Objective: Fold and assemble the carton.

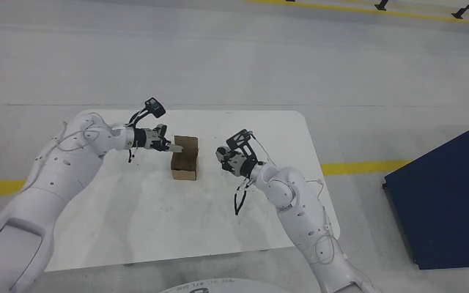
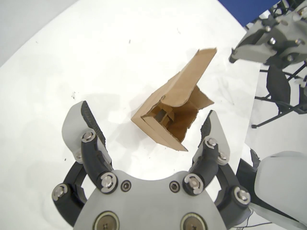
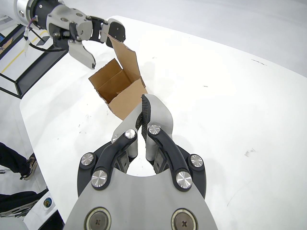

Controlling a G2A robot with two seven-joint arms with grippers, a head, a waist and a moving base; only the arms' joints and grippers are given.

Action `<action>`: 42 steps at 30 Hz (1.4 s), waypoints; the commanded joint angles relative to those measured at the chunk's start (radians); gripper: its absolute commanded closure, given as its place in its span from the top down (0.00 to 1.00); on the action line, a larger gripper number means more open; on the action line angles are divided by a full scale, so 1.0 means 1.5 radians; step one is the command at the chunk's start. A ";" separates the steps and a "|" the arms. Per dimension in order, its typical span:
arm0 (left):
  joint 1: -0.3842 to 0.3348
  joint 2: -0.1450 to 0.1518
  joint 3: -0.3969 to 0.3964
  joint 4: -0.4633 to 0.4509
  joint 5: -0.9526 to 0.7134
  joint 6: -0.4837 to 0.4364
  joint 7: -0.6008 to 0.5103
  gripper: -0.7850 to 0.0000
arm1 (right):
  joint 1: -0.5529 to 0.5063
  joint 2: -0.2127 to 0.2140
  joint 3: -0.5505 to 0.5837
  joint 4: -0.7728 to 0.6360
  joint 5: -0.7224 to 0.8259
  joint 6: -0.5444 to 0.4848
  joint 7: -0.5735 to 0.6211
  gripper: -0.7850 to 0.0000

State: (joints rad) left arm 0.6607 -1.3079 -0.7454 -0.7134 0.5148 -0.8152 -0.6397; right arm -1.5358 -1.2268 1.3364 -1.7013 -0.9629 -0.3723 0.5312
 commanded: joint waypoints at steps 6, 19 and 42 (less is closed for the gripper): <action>-0.027 -0.028 0.040 0.013 0.029 0.027 0.011 1.00 | -0.014 0.003 -0.006 -0.014 -0.011 0.016 -0.008 0.00; -0.055 -0.066 0.088 0.080 0.048 -0.026 0.024 0.27 | -0.029 0.009 0.005 -0.036 0.012 0.038 0.013 0.00; 0.045 -0.032 0.027 -0.072 -0.027 0.137 -0.071 0.00 | -0.189 0.028 -0.003 -0.194 -0.167 0.019 -0.082 0.00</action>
State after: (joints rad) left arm 0.7054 -1.3662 -0.6968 -0.7711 0.4450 -0.6385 -0.7520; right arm -1.8110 -1.1862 1.3356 -1.9842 -1.1960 -0.3396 0.4149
